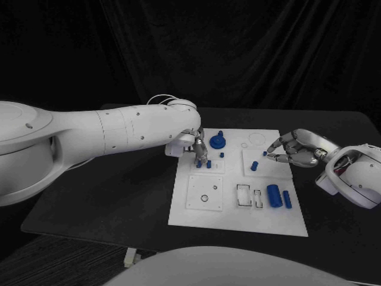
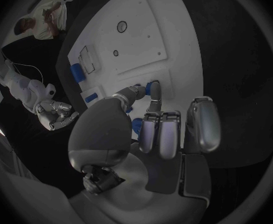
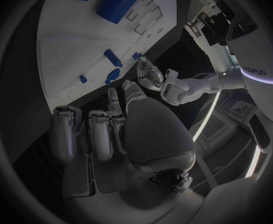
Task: Assemble the parts on the task board
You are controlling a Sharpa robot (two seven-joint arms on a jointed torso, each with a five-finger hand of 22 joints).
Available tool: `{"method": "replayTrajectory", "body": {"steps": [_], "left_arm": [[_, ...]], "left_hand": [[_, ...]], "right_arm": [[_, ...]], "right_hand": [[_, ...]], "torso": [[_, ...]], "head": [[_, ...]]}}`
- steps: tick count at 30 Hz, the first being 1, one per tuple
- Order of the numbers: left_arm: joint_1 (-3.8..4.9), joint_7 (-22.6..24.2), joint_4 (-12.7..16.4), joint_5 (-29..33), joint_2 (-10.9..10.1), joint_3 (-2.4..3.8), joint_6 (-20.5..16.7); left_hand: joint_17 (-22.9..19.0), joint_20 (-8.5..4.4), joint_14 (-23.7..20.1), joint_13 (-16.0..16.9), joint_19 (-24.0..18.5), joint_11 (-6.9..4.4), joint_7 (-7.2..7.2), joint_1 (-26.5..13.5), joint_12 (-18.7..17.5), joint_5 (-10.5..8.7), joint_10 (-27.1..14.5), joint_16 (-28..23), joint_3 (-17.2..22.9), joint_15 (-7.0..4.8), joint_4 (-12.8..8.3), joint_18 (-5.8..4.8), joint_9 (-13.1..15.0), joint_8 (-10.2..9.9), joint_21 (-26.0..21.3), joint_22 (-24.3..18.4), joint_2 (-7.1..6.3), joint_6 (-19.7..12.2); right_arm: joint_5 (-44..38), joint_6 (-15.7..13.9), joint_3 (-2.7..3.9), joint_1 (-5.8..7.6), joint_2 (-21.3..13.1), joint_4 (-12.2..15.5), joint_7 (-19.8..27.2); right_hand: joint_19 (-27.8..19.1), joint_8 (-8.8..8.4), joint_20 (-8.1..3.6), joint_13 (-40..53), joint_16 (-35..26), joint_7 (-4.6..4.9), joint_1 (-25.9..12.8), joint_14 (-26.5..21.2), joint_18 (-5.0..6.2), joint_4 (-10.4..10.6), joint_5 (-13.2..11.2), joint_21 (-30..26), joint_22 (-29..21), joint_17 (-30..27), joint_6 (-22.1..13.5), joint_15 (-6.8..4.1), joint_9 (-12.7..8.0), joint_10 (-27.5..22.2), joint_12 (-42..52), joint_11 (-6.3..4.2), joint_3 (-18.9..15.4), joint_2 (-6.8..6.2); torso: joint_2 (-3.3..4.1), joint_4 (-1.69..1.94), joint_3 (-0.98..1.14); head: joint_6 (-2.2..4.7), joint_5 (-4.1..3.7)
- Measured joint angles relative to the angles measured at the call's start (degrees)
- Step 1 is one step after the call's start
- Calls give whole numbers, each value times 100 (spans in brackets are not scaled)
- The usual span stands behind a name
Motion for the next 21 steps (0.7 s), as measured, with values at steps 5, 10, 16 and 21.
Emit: {"method": "replayTrajectory", "body": {"steps": [5, 10, 16, 21], "left_arm": [[-2, 0, 55, 4, -44, -3, -41], [-8, -3, 85, 5, -74, -6, -83], [-11, -3, 107, 8, -107, -7, -102], [-13, 0, 123, 13, -146, -7, -114]], "left_hand": [[0, 0, 0, 0, 0, 0, -11, -36, -40, 112, 0, -25, 31, 0, 31, 0, 58, 57, 0, 0, 5, -11], [0, 0, 0, 0, 0, -1, -30, -156, -40, 229, -2, -25, 71, 0, 71, 0, 93, 57, 0, 0, 21, -30], [-1, 0, 0, 0, 0, -2, -31, -184, -40, 230, -3, -25, 120, 0, 72, 0, 100, 80, -25, 0, 47, -31], [-1, 0, 0, 0, 0, -24, -31, -203, -40, 245, 20, -25, 120, 0, 72, 0, 106, 80, -25, 0, 65, -31]], "right_arm": [[0, 1, 0, 0, -1, 1, -2], [0, 1, 0, 0, -5, 2, -5], [0, 3, 0, 0, -12, 4, -8], [0, 5, 0, 0, -14, 6, -13]], "right_hand": [[0, 0, 0, 1, 0, 0, 3, 0, 0, -16, 0, 0, -1, 0, 0, 0, 0, 0, 0, 0, 16, 3], [0, 0, 0, 3, 0, 0, 25, 0, -1, -16, 0, 0, -1, 0, 0, 0, 0, 0, 20, 0, 16, 25], [0, 0, 0, 6, 0, 0, 32, 0, -1, -16, 0, 0, -1, 0, 0, 0, 0, 0, 22, 0, 16, 32], [0, 0, 0, 5, 0, 0, 32, 0, -1, -32, 0, 0, -2, 0, 0, 0, 1, 0, 22, 0, 32, 32]], "torso": [[1, 0, 0], [-2, 2, 0], [-3, 3, -1], [-3, 3, -1]], "head": [[0, 5], [0, 4], [0, 1], [0, 1]]}}
